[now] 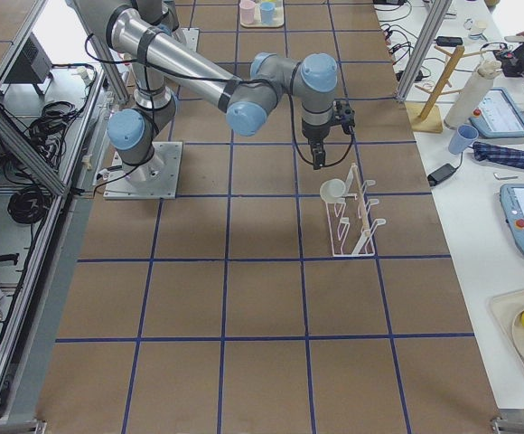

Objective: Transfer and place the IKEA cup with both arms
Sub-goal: 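Close the right gripper on the white cup and slide it off the rack, then lift the white cup with the right gripper while the left arm reaches in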

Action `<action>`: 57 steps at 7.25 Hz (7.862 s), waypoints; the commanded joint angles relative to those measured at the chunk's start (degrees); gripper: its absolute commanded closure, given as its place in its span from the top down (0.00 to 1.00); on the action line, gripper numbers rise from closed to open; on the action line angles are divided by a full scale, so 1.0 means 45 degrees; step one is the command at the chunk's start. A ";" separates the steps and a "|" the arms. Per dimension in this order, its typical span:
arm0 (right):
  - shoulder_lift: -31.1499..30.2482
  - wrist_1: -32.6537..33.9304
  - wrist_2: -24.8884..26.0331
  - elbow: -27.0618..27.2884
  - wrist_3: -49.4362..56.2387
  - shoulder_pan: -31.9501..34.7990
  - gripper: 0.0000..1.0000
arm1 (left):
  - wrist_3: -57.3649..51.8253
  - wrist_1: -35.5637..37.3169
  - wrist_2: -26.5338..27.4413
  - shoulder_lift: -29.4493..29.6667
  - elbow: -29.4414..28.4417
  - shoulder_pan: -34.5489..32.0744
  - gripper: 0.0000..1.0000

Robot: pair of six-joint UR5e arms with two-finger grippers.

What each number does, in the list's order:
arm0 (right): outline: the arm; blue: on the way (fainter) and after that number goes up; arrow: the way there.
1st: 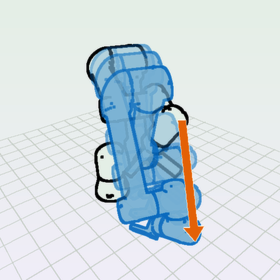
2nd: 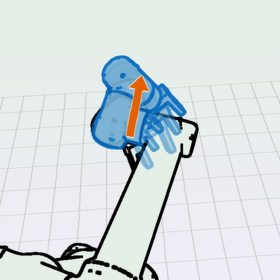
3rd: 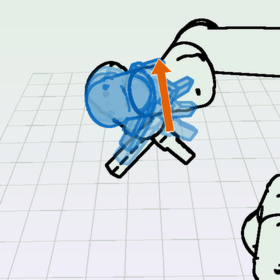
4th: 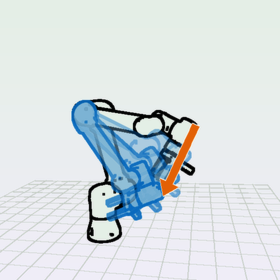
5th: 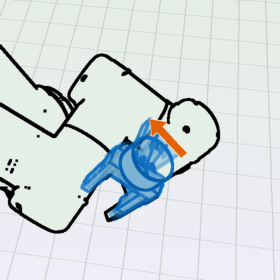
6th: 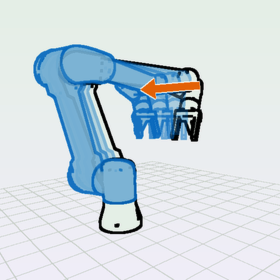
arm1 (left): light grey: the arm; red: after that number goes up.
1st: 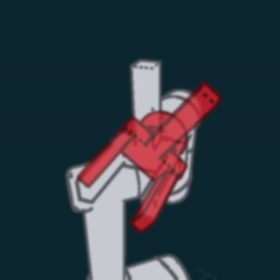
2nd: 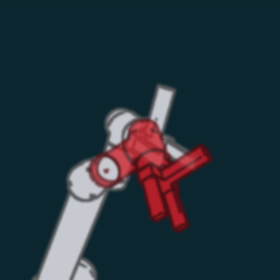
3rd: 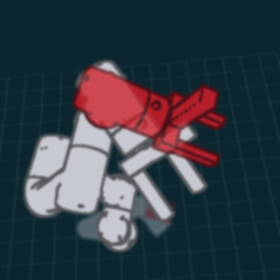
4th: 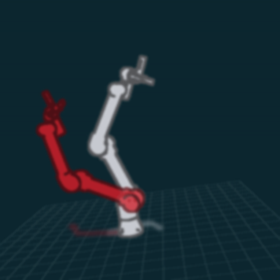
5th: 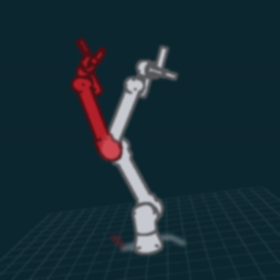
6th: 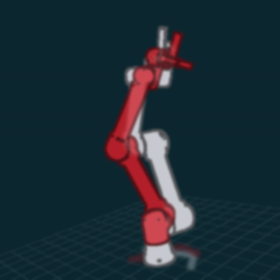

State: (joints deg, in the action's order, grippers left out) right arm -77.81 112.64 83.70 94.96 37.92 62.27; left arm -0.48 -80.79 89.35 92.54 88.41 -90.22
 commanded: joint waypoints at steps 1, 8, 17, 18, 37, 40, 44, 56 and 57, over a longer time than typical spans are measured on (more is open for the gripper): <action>0.0746 0.0787 0.0013 -0.0027 0.2754 -0.0107 1.00 | 0.0047 -0.0925 -0.0051 -0.0076 -0.0445 0.0011 1.00; 0.1744 0.3170 0.0014 -0.0027 0.5108 -0.0107 1.00 | 0.0205 -0.1714 -0.0110 0.0216 -0.0995 0.0167 1.00; 0.2369 0.3465 0.0092 -0.0047 0.5382 -0.0107 1.00 | 0.0166 -0.1655 -0.0149 0.0216 -0.0976 0.0167 1.00; 0.2369 0.3465 0.0092 -0.0027 0.5382 -0.0107 1.00 | 0.0166 -0.1655 -0.0149 0.0216 -0.0976 0.0167 1.00; 0.1513 0.0558 0.0871 -0.1336 0.5362 -0.0107 0.19 | 0.0166 -0.1636 -0.0168 0.0216 -0.0995 0.0186 1.00; -0.0126 -0.1140 0.1223 -0.1336 0.5382 -0.0107 0.19 | 0.0185 -0.1636 -0.0266 0.0216 -0.0976 0.0186 1.00; -0.1263 -0.2055 -0.1360 -0.1258 0.5227 0.1137 0.17 | -0.0028 -0.1752 -0.0324 0.0002 -0.0800 0.0612 1.00; -0.1107 -0.7238 -1.6666 0.0558 -0.3051 0.5086 0.13 | -0.2412 -0.2574 -1.3930 -0.0624 0.3358 0.3996 1.00; -0.1088 -0.7258 -1.6666 0.0578 -0.3288 0.5108 0.13 | -0.2432 -0.2438 -1.4363 -0.0488 0.3418 0.3860 1.00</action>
State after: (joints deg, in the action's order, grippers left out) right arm -82.80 80.27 9.20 97.01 24.71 84.55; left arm -11.16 -92.44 28.24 89.89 102.82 -72.18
